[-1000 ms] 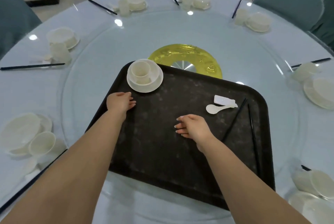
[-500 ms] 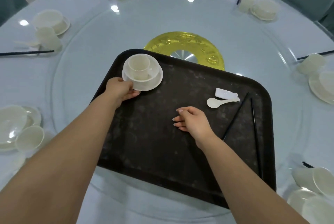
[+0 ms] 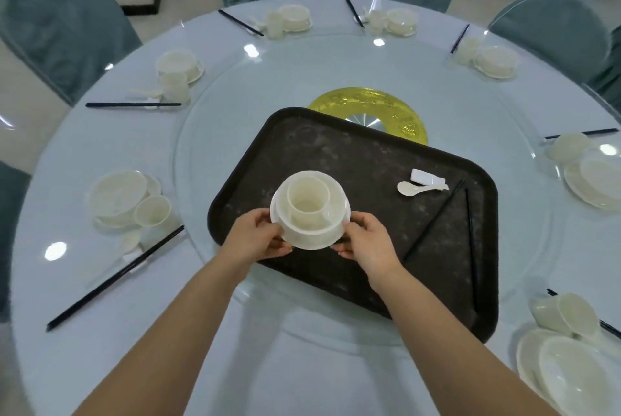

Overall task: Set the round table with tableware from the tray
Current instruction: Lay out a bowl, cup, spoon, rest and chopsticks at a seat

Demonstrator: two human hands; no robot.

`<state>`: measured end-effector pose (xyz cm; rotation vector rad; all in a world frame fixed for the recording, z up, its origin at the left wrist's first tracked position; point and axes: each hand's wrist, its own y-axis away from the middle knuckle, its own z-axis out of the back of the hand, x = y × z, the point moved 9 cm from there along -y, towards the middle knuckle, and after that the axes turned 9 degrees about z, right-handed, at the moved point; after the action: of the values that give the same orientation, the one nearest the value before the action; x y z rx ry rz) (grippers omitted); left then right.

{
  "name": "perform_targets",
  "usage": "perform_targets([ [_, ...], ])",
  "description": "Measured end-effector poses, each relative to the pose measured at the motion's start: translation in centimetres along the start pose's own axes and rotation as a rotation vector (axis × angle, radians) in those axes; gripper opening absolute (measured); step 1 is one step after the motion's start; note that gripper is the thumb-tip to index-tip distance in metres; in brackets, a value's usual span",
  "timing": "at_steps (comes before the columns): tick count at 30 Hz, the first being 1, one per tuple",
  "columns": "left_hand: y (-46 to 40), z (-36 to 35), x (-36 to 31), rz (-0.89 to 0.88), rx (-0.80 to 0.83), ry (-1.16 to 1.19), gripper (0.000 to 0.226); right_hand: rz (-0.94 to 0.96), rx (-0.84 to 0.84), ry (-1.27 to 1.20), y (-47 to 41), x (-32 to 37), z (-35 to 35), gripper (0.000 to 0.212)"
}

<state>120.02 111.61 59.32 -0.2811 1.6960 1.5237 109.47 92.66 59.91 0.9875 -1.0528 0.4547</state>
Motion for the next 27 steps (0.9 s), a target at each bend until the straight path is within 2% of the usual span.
perform_targets([
  [7, 7.8, 4.9, 9.2, 0.017, -0.078, 0.031, 0.023, 0.011, 0.068, 0.043, 7.8, -4.0, -2.7, 0.012],
  [15, 11.2, 8.2, 19.5, 0.076, -0.137, 0.052, 0.026, -0.084, 0.149, 0.197, 13.7, -11.6, -6.3, 0.027],
  [22, 11.3, 11.0, 24.0, 0.105, -0.207, 0.016, 0.033, -0.173, 0.245, 0.250, 15.9, -15.3, -8.3, 0.032],
  [27, 10.7, 12.0, 24.6, 0.087, -0.243, -0.034, 0.036, -0.174, 0.249, 0.248, 16.5, -16.1, -9.4, 0.024],
])
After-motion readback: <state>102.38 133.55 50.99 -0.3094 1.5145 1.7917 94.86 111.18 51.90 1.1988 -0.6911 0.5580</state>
